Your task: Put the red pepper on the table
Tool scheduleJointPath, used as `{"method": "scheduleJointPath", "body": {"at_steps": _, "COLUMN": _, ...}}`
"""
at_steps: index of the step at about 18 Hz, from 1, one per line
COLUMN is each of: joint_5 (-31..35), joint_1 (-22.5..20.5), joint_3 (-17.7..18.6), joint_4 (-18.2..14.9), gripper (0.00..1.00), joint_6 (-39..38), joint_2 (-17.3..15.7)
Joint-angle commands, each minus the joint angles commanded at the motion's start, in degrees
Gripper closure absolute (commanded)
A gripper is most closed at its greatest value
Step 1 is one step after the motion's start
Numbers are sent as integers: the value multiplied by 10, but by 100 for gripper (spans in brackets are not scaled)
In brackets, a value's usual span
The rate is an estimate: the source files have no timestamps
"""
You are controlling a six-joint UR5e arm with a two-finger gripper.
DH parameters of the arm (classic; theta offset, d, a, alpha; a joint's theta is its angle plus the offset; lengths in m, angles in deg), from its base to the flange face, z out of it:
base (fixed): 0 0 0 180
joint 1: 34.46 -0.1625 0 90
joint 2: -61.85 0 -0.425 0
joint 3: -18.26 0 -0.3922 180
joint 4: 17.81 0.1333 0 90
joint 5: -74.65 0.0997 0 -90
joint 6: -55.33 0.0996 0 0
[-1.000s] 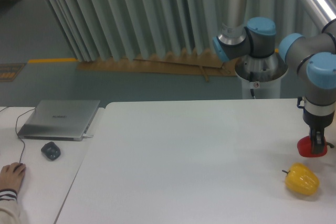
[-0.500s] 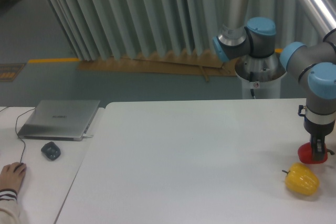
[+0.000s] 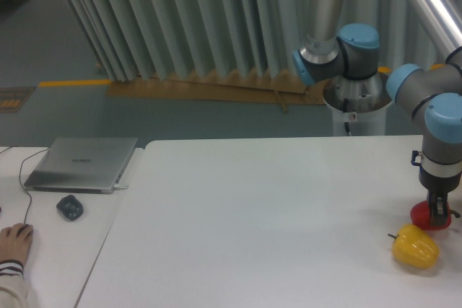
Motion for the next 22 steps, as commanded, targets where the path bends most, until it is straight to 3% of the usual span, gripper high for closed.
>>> {"method": "scheduleJointPath", "body": {"at_steps": 2, "joint_5": -1, "joint_1": 0, "joint_3": 1, "joint_4": 0, "gripper": 37, "joint_6": -1, "joint_2": 1}}
{"method": "scheduleJointPath", "body": {"at_steps": 4, "joint_5": -2, "joint_1": 0, "joint_3": 3, "joint_4": 0, "gripper": 14, "joint_6": -1, "joint_2": 2}}
{"method": "scheduleJointPath", "body": {"at_steps": 5, "joint_5": -3, "joint_1": 0, "joint_3": 4, "joint_4": 1, "gripper": 11, "joint_6": -1, "joint_2": 1}}
{"method": "scheduleJointPath", "body": {"at_steps": 6, "joint_5": -3, "joint_1": -1, "joint_3": 4, "joint_4": 1, "gripper": 1, "joint_6": -1, "joint_2": 1}}
{"method": "scheduleJointPath", "body": {"at_steps": 16, "joint_5": -4, "joint_1": -3, "joint_3": 0, "joint_4": 2, "gripper": 0, "joint_6": 1, "joint_2": -5}}
{"method": "scheduleJointPath", "body": {"at_steps": 22, "joint_5": -40, "joint_1": -22, "joint_3": -13, "joint_4": -5, "gripper": 0, "joint_6": 1, "joint_2": -30}}
